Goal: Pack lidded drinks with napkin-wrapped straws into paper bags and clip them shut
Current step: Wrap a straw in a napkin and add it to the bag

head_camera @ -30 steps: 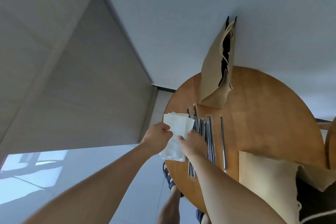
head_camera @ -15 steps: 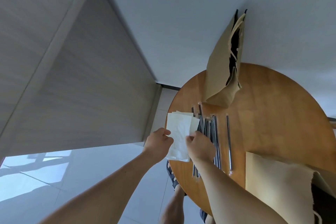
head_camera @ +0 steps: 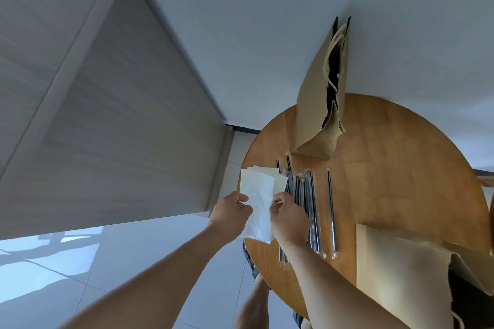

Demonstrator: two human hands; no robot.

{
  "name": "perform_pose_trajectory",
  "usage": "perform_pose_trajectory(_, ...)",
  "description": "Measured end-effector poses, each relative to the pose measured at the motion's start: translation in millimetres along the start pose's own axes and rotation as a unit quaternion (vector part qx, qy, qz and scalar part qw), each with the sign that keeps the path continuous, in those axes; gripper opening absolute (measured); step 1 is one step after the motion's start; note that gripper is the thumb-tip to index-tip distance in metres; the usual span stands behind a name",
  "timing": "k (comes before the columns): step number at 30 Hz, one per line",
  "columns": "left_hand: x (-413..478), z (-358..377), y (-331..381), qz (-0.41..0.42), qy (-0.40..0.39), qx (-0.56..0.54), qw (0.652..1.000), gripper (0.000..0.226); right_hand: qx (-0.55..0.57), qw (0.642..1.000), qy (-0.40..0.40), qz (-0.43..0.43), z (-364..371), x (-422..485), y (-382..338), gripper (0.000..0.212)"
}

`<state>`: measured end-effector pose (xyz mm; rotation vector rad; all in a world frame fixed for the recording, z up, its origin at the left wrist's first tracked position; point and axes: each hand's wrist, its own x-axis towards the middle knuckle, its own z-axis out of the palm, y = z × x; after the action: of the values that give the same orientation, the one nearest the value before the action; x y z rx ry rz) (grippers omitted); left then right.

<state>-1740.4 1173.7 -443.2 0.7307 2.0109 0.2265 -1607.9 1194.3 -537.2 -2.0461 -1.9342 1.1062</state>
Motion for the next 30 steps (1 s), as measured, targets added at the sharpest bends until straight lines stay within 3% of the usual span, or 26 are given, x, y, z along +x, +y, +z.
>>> perform_pose_trajectory(6,1.9,1.3,1.2,0.000,0.001,-0.003,1.000,0.032,0.038,0.997,0.051,-0.047,-1.5,-1.8,-4.0,0.011)
perform_pose_trajectory(10,4.3,-2.4,1.0,0.001,0.001,-0.006,1.000,0.035,0.112,0.993,0.003,-0.025,1.4,-2.2,-8.6,0.008)
perform_pose_trajectory(17,7.2,-6.1,-1.8,-0.005,0.003,-0.024,1.000,0.035,0.113,0.993,-0.041,0.002,2.6,-3.3,-14.6,0.040)
perform_pose_trajectory(22,6.0,-6.8,-1.3,0.000,0.000,-0.019,1.000,0.036,0.089,0.996,-0.031,-0.006,-1.0,-3.5,-16.1,0.028)
perform_pose_trajectory(27,4.7,-6.3,-3.1,0.003,-0.006,-0.007,1.000,0.036,0.134,0.990,-0.002,0.050,-1.5,-6.2,-20.8,0.043)
perform_pose_trajectory(30,2.2,-5.7,-3.7,0.000,-0.011,-0.001,1.000,0.037,0.146,0.986,0.017,0.074,1.2,-6.0,-20.5,0.027)
